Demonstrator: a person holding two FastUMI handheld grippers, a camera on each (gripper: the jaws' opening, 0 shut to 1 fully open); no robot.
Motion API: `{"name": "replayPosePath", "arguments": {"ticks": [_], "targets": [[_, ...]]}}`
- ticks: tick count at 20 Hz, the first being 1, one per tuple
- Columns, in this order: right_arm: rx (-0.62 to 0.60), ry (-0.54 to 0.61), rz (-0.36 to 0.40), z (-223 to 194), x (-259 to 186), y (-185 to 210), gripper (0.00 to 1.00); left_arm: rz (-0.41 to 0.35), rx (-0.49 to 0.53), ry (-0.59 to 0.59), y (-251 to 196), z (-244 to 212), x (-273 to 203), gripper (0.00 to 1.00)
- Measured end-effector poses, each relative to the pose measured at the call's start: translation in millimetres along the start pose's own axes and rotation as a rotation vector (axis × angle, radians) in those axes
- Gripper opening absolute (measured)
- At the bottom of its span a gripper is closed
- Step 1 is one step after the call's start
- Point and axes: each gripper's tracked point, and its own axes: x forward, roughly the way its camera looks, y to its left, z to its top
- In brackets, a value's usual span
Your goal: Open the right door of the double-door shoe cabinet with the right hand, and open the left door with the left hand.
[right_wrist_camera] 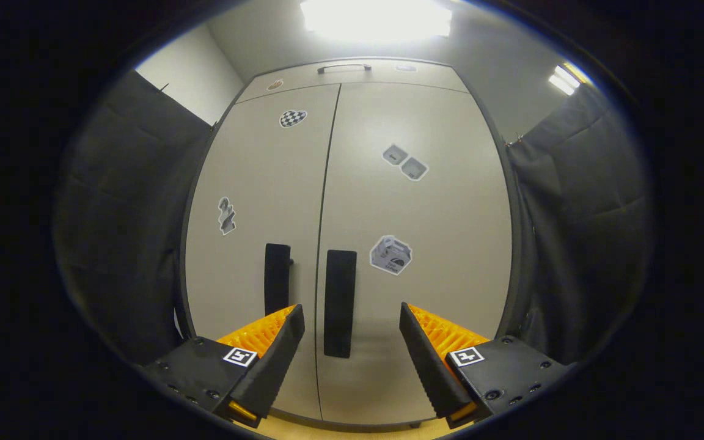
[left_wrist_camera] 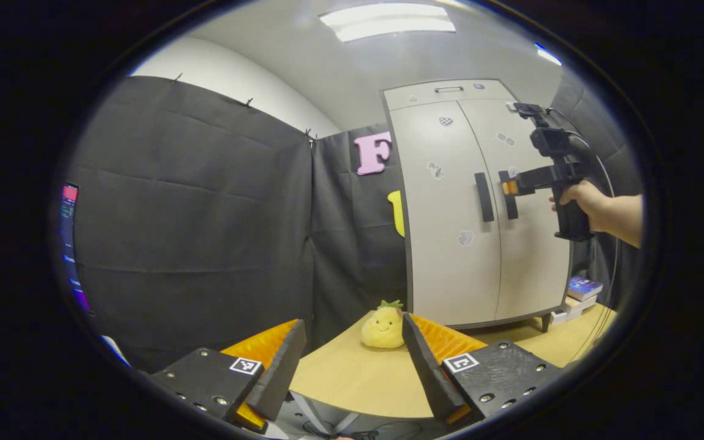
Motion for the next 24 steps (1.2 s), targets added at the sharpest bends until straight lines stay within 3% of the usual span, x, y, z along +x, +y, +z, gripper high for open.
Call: {"name": "replayPosePath", "arguments": {"ticks": [6, 7, 9, 15, 16, 18, 19, 21, 22, 23, 24], "targets": [[0.005, 0.023, -0.021, -3.2, 30.5, 5.6, 0.95, 0.029, -0.005, 0.021, 2.4, -1.8, 1.4, 0.92], [0.013, 0.031, -0.022, -4.1, 35.1, 6.9, 0.76, 0.032, -0.007, 0.024, 2.4, -1.4, 1.3, 0.92], [0.039, 0.072, -0.021, -11.3, 45.2, 10.0, 0.66, 0.039, -0.007, 0.025, 3.3, -1.0, 1.6, 0.92], [0.067, 0.138, -0.017, -22.9, 57.4, 16.7, 0.66, 0.044, -0.01, 0.031, 4.3, -3.2, 2.5, 0.92], [0.056, 0.136, -0.065, -22.4, 62.8, 4.0, 0.66, 0.046, -0.01, 0.032, 4.5, -3.2, 2.4, 0.92], [0.079, 0.139, -0.07, -22.1, 58.6, 5.3, 0.37, 0.053, -0.012, 0.035, 4.7, -3.2, 2.6, 0.92], [0.089, 0.136, -0.071, -20.7, 57.9, 5.4, 0.39, 0.056, -0.015, 0.036, 5.0, -2.9, 3.0, 0.92], [0.078, 0.142, -0.076, -21.3, 61.2, 3.9, 0.23, 0.06, -0.018, 0.033, 5.2, -1.8, 2.9, 0.92], [0.068, 0.166, -0.07, -25.0, 59.1, 5.1, 0.23, 0.063, -0.015, 0.032, 5.5, -1.7, 2.5, 0.92], [0.068, 0.172, -0.061, -25.3, 62.3, 5.9, 0.12, 0.066, -0.01, 0.03, 5.9, -0.9, 2.3, 0.92], [0.07, 0.172, -0.048, -23.7, 58.0, 5.6, 0.1, 0.067, -0.006, 0.025, 5.2, 0.3, 2.1, 0.92]]}}
